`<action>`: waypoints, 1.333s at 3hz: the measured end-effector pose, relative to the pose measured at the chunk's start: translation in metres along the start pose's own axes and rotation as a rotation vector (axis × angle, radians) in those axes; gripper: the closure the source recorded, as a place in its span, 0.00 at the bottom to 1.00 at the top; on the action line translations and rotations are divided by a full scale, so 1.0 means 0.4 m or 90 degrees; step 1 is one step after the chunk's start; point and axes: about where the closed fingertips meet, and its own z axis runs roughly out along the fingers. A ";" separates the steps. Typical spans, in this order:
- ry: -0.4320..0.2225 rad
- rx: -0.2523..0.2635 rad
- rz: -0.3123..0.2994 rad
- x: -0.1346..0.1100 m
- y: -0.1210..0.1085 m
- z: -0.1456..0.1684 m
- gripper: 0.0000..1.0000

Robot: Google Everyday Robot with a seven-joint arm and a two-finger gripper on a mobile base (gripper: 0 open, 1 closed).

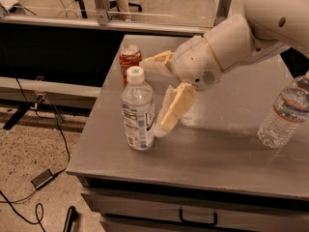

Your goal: Pick blue plastic bottle

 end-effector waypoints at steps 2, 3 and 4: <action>-0.020 -0.020 -0.032 -0.034 0.012 0.045 0.41; -0.031 -0.022 -0.030 -0.038 0.012 0.049 0.65; -0.047 -0.006 -0.031 -0.056 0.003 0.021 0.88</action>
Offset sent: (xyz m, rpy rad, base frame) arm -0.0092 0.0278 -0.0017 0.0464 -0.0184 0.0772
